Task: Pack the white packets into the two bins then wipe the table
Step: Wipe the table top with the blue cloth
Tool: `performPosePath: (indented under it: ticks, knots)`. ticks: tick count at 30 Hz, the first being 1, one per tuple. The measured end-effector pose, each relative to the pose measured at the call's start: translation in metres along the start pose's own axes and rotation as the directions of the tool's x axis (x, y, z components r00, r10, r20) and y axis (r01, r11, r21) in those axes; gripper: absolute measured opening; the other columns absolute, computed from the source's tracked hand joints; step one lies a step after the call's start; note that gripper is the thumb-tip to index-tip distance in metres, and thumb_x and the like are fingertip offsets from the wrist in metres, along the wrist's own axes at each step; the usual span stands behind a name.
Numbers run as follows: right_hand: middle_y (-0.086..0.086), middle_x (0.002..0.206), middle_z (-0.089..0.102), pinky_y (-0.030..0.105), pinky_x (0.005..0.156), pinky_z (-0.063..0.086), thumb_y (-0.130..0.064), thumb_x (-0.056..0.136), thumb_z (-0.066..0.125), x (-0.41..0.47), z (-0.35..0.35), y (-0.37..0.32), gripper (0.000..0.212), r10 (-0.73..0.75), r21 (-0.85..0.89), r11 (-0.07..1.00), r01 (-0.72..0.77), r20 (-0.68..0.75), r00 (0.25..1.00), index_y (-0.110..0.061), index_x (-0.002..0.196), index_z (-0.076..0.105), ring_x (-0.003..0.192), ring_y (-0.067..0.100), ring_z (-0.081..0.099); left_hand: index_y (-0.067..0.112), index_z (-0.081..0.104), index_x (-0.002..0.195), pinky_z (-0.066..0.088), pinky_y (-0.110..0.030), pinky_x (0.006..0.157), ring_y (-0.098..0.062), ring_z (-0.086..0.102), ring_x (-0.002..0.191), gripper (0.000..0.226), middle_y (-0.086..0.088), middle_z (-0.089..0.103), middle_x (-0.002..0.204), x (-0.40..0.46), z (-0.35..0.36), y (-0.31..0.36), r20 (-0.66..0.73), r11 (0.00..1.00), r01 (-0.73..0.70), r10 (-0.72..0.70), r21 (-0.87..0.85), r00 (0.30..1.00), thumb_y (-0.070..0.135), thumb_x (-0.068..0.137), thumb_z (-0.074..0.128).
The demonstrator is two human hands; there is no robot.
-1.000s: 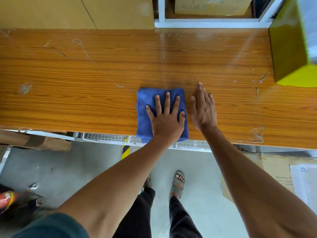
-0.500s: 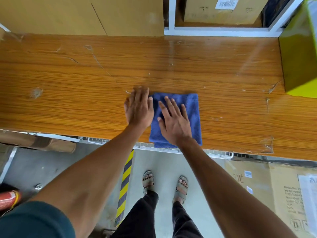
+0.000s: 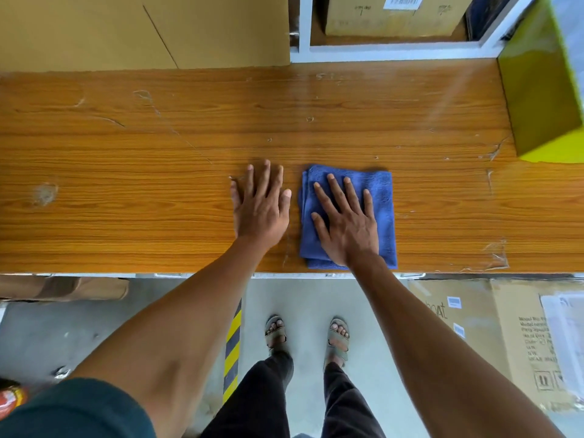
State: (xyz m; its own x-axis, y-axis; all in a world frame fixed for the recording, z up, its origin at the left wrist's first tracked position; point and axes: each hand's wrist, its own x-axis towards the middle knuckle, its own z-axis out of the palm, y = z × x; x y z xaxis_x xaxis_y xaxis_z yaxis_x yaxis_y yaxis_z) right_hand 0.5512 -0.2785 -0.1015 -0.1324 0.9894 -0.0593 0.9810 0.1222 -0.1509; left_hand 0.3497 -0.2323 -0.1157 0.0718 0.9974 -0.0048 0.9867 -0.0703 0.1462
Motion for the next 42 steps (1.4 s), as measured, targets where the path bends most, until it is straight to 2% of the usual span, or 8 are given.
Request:
performPosePath:
  ticks: [4, 8, 19, 27, 31, 37, 42]
  knots:
    - [-0.005, 0.177, -0.004, 0.058, 0.129, 0.006, -0.063, 0.108, 0.020, -0.024, -0.002, 0.013, 0.069, 0.074, -0.033, 0.997, -0.074, -0.009, 0.997, -0.036, 0.169, -0.002, 0.163, 0.022, -0.005, 0.034, 0.020, 0.168, 0.008, -0.067, 0.126, -0.035, 0.008, 0.163, 0.066, 0.001, 0.011, 0.178, -0.013, 0.000, 0.014, 0.029, 0.995, -0.103, 0.103, -0.011, 0.994, 0.060, 0.108, 0.023]
    - [-0.006, 0.177, -0.008, 0.059, 0.129, 0.006, -0.067, 0.107, 0.016, -0.039, -0.003, 0.015, 0.071, 0.075, -0.049, 0.996, -0.075, 0.011, 0.997, -0.037, 0.168, -0.004, 0.163, 0.023, -0.008, 0.033, 0.012, 0.170, 0.006, -0.068, 0.126, -0.034, 0.002, 0.164, 0.067, 0.002, 0.004, 0.178, -0.017, 0.003, 0.021, 0.052, 0.992, -0.126, 0.126, -0.003, 0.991, 0.059, 0.108, 0.020]
    - [-0.006, 0.177, -0.001, 0.060, 0.128, 0.006, -0.069, 0.106, 0.011, 0.025, -0.013, 0.029, 0.070, 0.092, -0.051, 0.994, -0.092, -0.001, 0.996, -0.038, 0.168, 0.001, 0.164, 0.024, 0.000, 0.039, 0.010, 0.169, 0.006, -0.068, 0.126, -0.032, 0.001, 0.164, 0.065, 0.006, 0.002, 0.178, -0.013, 0.007, 0.021, 0.024, 0.993, -0.117, 0.117, -0.003, 0.993, 0.060, 0.109, 0.021]
    - [-0.006, 0.177, -0.002, 0.060, 0.128, 0.007, -0.066, 0.107, 0.010, -0.051, -0.003, 0.019, 0.068, 0.038, -0.047, 0.998, -0.038, 0.002, 0.999, -0.038, 0.168, 0.001, 0.164, 0.025, -0.003, 0.044, 0.005, 0.168, 0.003, -0.067, 0.127, -0.031, -0.003, 0.164, 0.063, 0.007, -0.002, 0.178, -0.023, 0.004, 0.029, 0.056, 0.998, -0.058, 0.060, -0.038, 0.997, 0.063, 0.108, 0.011]
    - [-0.006, 0.177, -0.003, 0.061, 0.128, 0.005, -0.065, 0.107, 0.010, -0.020, -0.004, 0.028, 0.066, 0.042, -0.043, 0.998, -0.042, 0.005, 0.999, -0.039, 0.168, 0.002, 0.164, 0.025, -0.002, 0.044, 0.007, 0.168, 0.004, -0.068, 0.126, -0.031, 0.000, 0.164, 0.062, 0.007, 0.002, 0.178, -0.023, 0.006, 0.029, 0.027, 0.998, -0.052, 0.053, -0.032, 0.998, 0.061, 0.109, 0.015]
    - [-0.007, 0.177, -0.003, 0.061, 0.128, 0.003, -0.070, 0.105, 0.007, 0.046, -0.013, 0.042, 0.070, 0.107, -0.005, 0.994, -0.107, -0.018, 0.994, -0.040, 0.168, 0.001, 0.163, 0.026, -0.001, 0.045, 0.004, 0.167, 0.001, -0.067, 0.127, -0.028, -0.006, 0.164, 0.061, 0.009, -0.003, 0.178, -0.022, 0.010, 0.028, 0.013, 0.998, -0.054, 0.054, -0.028, 0.998, 0.061, 0.109, 0.013]
    - [-0.004, 0.178, 0.001, 0.062, 0.127, 0.008, -0.069, 0.107, 0.016, -0.028, 0.000, 0.027, 0.071, 0.061, -0.027, 0.998, -0.063, -0.052, 0.997, -0.037, 0.169, 0.003, 0.163, 0.028, 0.004, 0.046, 0.009, 0.167, 0.005, -0.069, 0.126, -0.029, -0.002, 0.164, 0.061, 0.008, 0.001, 0.178, -0.023, 0.007, 0.029, 0.011, 0.998, -0.059, 0.060, -0.030, 0.998, 0.062, 0.109, 0.015]
